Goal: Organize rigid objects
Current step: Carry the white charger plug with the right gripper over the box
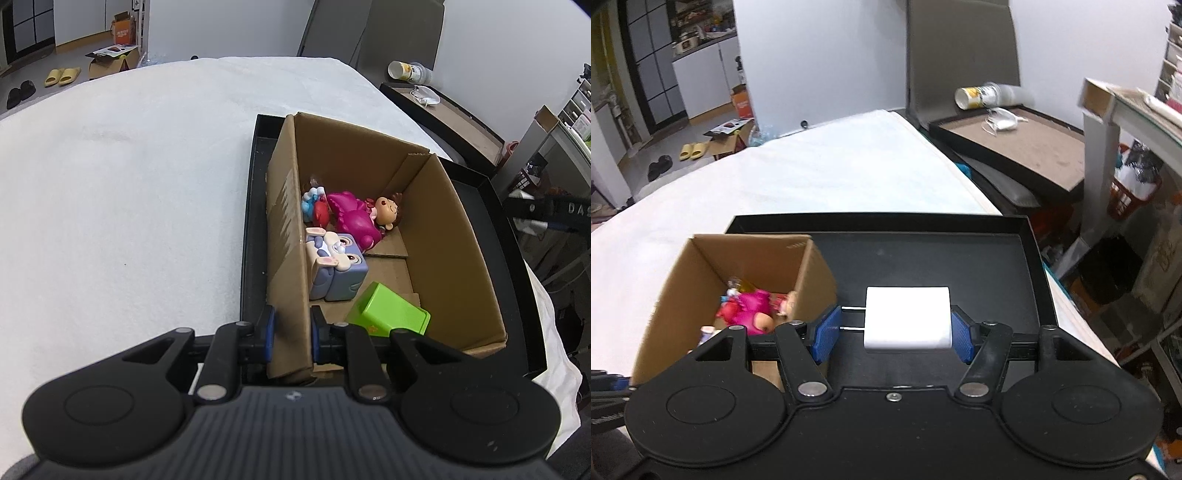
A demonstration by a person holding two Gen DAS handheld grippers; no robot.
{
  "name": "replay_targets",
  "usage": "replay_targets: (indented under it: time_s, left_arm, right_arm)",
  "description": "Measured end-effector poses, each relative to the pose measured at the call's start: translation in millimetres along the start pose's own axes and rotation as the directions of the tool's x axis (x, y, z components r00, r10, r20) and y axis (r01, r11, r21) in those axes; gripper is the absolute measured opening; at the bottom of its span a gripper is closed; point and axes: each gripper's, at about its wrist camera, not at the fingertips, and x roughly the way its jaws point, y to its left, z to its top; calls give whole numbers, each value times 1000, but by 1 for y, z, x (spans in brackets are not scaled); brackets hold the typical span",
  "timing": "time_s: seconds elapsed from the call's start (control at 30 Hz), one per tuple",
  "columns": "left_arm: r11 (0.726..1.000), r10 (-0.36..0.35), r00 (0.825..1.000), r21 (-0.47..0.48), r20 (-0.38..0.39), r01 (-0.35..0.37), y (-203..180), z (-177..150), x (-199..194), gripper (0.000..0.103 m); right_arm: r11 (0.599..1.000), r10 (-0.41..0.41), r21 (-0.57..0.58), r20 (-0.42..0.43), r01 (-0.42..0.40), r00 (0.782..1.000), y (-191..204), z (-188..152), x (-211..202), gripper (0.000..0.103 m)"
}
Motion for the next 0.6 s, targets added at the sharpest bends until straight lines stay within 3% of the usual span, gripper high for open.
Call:
replay_targets:
  time_s: [0.37, 0.6]
  left_arm:
    - [1000, -9, 1000, 4, 1, 9, 1, 0, 0, 18]
    - [1000, -13, 1000, 12, 2, 13, 2, 0, 0, 18]
  right_arm:
    - [995, 47, -93, 31, -44, 998, 41, 16, -15, 60]
    - [986, 74, -151, 4, -72, 997, 71, 15, -14, 60]
